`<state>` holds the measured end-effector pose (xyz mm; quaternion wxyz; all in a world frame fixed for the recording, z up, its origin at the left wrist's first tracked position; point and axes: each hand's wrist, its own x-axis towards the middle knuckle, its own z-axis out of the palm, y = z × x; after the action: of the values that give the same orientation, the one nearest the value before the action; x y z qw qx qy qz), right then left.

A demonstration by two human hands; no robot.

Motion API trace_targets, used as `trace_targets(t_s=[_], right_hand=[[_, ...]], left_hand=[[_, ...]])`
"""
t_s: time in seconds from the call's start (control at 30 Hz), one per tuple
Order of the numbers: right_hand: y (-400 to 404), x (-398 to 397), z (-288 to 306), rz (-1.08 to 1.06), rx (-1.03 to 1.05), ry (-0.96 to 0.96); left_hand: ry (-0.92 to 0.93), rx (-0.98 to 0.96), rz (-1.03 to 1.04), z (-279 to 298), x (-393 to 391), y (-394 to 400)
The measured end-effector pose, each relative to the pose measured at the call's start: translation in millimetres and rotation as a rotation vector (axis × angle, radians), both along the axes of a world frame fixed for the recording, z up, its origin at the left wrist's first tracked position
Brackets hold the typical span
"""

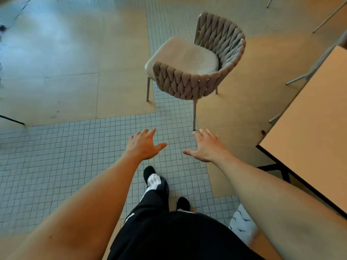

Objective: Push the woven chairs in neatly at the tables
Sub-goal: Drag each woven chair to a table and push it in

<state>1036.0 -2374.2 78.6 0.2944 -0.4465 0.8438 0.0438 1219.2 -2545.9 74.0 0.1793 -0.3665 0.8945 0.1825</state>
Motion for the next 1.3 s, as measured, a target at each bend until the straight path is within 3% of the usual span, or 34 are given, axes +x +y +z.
trace_targets(t_s=[0.4, 0.6, 0.93, 1.07, 1.17, 1.3], right_hand=[[-152.6, -101.9, -5.2, -0.108, 0.01, 0.022], [-207.4, -149.4, -7.5, -0.116, -0.002, 0.054], [-276.9, -269.2, -29.3, -0.03, 0.025, 0.097], [-292.5, -317.2, -51.0, 0.012, 0.095, 0.08], [-297.8, -349.9, -64.6, 0.058, 0.151, 0.074], [-295.9, -387.0, -76.6, 0.16, 0.26, 0.069]], left_hand=[[0.024, 0.033, -0.081, -2.3, -126.8, -166.5], [0.061, 0.122, -0.021, -7.1, -179.1, -221.3], [0.277, 0.464, 0.567, -37.9, -287.9, -262.5], [0.397, 0.612, 0.892, -64.2, -322.0, -273.5], [0.399, 0.746, 1.166, -82.5, -344.8, -281.3], [0.419, 0.832, 1.376, -110.3, -365.4, -291.2]])
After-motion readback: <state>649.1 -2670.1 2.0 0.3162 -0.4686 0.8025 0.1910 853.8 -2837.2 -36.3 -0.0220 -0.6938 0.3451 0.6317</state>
